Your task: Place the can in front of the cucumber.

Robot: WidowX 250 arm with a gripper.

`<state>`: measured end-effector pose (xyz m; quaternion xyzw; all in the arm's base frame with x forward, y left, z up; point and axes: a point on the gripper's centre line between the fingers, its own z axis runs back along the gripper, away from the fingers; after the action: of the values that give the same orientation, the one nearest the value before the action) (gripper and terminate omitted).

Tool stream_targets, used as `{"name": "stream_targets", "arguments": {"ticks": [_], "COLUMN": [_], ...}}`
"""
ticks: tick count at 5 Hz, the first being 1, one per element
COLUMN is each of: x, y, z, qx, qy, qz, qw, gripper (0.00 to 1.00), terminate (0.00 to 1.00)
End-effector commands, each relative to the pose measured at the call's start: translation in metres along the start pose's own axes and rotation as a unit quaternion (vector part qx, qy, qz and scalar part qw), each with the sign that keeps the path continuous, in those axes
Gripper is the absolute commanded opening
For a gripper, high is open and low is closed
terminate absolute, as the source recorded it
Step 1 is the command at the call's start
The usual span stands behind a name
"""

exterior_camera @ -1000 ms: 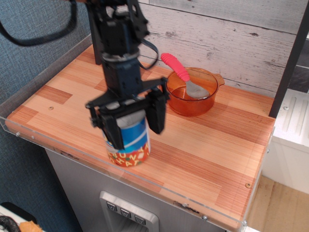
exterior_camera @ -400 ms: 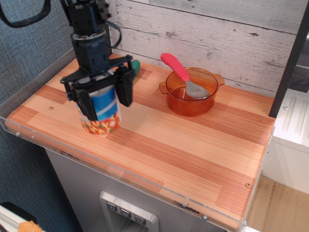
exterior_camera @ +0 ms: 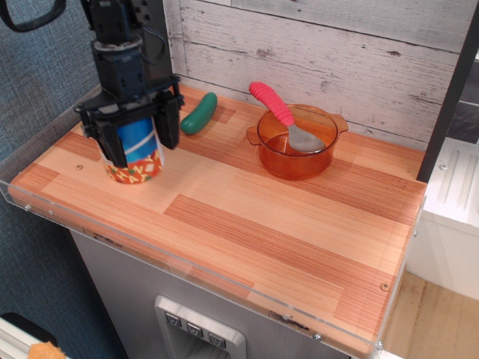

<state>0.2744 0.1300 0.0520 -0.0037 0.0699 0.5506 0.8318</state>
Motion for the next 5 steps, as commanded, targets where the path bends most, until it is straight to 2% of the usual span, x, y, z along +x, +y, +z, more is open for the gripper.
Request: {"name": "stream_targets", "arguments": {"ticks": [1, 3, 4, 5], "x": [0.026, 0.003, -0.014, -0.024], "y": [-0.005, -0.005, -0.005, 0.002], "z": [0.019, 0.034, 0.046, 0.056], "qx": [-0.009, -0.002, 0.004, 0.017], "qy": [-0.025, -0.042, -0.050, -0.060], "qz": [0.012, -0.027, -0.089, -0.200], "qw": [0.9996, 0.9987, 0.9947, 0.9779], "gripper": [1.00, 1.00, 1.00, 1.00], "terminate": [0.00, 0.00, 0.00, 0.00]}}
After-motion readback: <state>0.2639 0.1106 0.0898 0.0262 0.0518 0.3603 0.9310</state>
